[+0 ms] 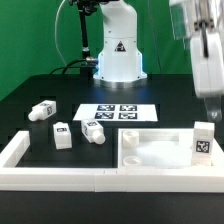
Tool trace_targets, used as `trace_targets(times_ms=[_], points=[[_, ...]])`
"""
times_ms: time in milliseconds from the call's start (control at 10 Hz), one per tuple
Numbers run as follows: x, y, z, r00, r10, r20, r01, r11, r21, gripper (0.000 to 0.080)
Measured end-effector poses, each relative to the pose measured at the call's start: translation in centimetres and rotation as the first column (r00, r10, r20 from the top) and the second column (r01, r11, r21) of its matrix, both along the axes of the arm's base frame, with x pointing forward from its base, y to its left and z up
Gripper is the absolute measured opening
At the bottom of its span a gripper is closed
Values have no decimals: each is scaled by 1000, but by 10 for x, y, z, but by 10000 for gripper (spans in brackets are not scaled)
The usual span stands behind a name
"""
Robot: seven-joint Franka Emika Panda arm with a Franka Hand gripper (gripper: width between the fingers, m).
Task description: Assemble one leg
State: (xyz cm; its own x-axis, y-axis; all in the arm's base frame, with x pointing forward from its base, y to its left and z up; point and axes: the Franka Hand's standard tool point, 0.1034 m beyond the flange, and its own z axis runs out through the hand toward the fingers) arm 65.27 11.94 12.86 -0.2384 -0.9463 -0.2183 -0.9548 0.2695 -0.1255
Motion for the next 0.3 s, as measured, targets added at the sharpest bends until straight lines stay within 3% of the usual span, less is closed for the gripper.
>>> trace_targets(times_ms=[100, 300], points=[[3, -2, 7, 1000, -2, 10, 2, 1000, 8, 647], [1, -1, 2, 1000, 1, 6, -1, 1000, 4, 649]])
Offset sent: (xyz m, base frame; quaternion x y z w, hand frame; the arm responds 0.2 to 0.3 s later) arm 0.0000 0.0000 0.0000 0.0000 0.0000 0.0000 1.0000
